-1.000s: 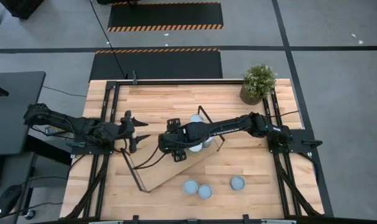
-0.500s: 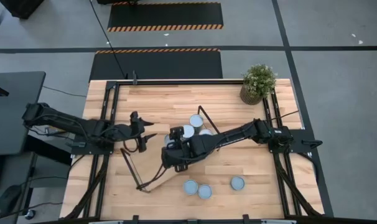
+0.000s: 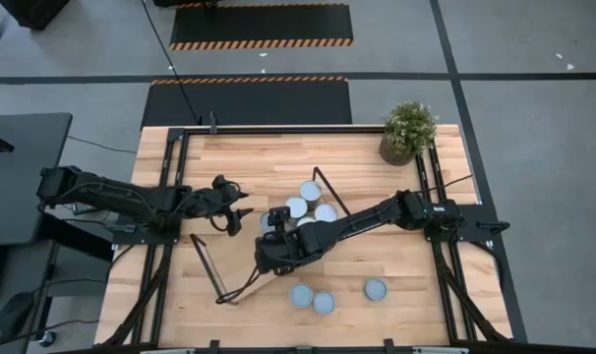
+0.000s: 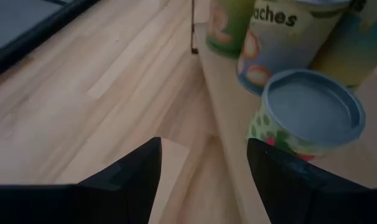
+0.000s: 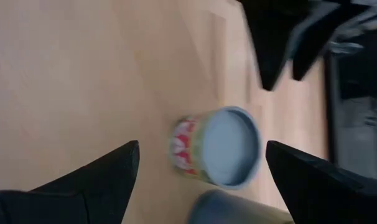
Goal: Pick and place cans onto a shelf
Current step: Put the right small can on the shelf
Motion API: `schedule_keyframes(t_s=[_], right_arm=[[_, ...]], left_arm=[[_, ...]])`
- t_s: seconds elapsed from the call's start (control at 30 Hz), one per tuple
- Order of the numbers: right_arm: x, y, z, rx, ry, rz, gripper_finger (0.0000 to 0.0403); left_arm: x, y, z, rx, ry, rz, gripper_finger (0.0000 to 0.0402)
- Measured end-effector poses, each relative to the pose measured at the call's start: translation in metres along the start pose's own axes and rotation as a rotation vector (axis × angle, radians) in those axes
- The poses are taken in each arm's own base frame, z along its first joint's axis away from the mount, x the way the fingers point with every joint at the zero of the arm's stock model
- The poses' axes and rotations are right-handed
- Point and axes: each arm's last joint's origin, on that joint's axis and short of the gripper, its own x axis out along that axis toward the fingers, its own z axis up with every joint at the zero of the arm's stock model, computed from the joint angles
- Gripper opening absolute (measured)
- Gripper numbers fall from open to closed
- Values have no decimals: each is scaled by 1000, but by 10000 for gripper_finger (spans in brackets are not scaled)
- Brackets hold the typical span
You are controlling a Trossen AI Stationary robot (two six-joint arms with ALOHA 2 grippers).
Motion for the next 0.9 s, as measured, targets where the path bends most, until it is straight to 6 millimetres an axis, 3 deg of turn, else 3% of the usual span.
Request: schedule_keyframes(t_s=[0.23,0.47,0.9], right_arm=[[13,4,-8,-51,23,-182,357],[16,0,-9,-60,34,-196,357],[22,-9,-12,-89,66,-181,357]], left_arm=[[14,0,6,29,-59,-5,243],[26,3,4,35,-36,-8,243],[25,-5,2,84,-7,-143,242]])
